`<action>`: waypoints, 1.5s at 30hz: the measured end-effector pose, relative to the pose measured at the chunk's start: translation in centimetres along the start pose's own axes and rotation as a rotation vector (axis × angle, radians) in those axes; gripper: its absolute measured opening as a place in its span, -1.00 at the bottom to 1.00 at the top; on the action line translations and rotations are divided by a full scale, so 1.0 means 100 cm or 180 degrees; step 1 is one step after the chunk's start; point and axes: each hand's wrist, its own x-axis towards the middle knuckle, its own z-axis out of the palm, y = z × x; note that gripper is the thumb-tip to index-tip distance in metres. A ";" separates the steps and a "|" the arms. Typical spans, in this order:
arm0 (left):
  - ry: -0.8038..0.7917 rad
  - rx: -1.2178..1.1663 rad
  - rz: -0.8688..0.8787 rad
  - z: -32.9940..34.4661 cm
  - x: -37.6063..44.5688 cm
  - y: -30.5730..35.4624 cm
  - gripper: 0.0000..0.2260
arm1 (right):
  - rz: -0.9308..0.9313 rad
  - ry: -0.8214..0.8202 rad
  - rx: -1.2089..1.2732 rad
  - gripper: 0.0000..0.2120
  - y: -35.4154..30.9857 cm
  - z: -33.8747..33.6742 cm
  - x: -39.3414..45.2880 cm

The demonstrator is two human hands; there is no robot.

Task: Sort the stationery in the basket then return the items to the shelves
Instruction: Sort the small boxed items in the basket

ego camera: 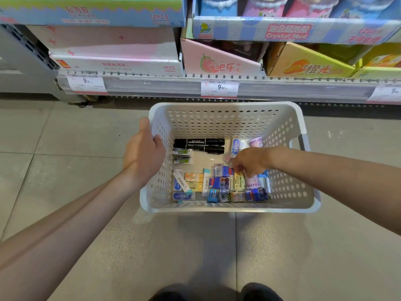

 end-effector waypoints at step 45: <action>0.0005 0.0037 0.0032 -0.001 -0.001 0.002 -0.94 | 0.0669 0.0140 -0.0217 -0.50 0.020 -0.027 -0.010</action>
